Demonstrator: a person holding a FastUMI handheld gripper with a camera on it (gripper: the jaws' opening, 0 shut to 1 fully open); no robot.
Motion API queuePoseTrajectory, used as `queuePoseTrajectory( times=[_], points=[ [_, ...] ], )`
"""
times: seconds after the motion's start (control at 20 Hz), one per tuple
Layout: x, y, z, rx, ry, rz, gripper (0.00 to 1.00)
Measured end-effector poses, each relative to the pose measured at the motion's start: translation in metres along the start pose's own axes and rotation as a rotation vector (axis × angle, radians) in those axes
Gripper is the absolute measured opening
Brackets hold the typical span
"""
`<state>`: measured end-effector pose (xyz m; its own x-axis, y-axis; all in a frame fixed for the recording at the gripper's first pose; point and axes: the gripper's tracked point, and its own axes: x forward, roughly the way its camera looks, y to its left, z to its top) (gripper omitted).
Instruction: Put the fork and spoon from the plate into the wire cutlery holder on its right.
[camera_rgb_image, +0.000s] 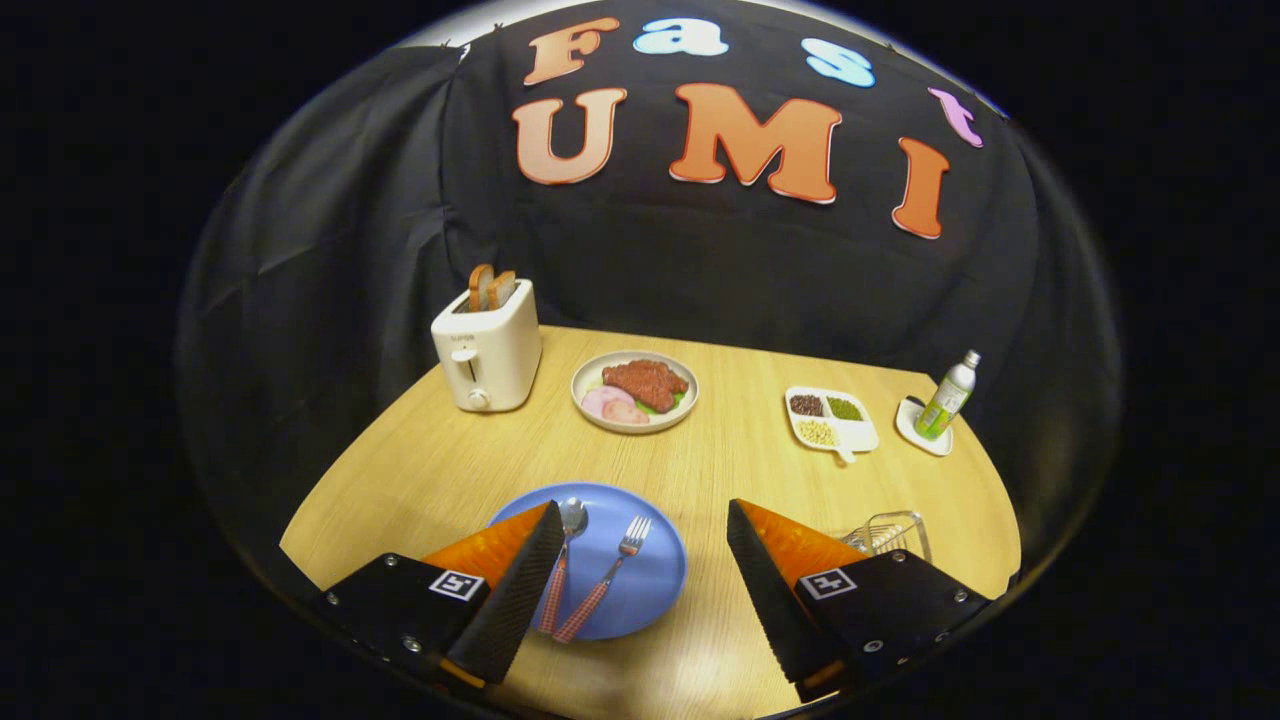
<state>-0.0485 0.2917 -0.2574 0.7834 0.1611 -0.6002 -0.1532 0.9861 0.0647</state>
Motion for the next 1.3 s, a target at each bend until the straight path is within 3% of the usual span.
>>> queuePoseTrajectory(
  times=[0.25, 0.45, 0.8, 0.95, 1.2, 1.3],
  points=[
    [0.028, 0.013, -0.058, 0.029, 0.163, 0.015, 0.91],
    [0.046, 0.023, -0.088, 0.024, 0.238, 0.018, 0.76],
    [0.057, 0.030, -0.110, 0.048, 0.314, 0.002, 0.43],
    [0.061, 0.037, -0.119, 0.041, 0.355, 0.011, 0.34],
    [0.063, 0.032, -0.136, 0.050, 0.415, -0.023, 0.33],
    [0.062, 0.024, -0.135, 0.069, 0.420, -0.043, 0.18]
  ],
)
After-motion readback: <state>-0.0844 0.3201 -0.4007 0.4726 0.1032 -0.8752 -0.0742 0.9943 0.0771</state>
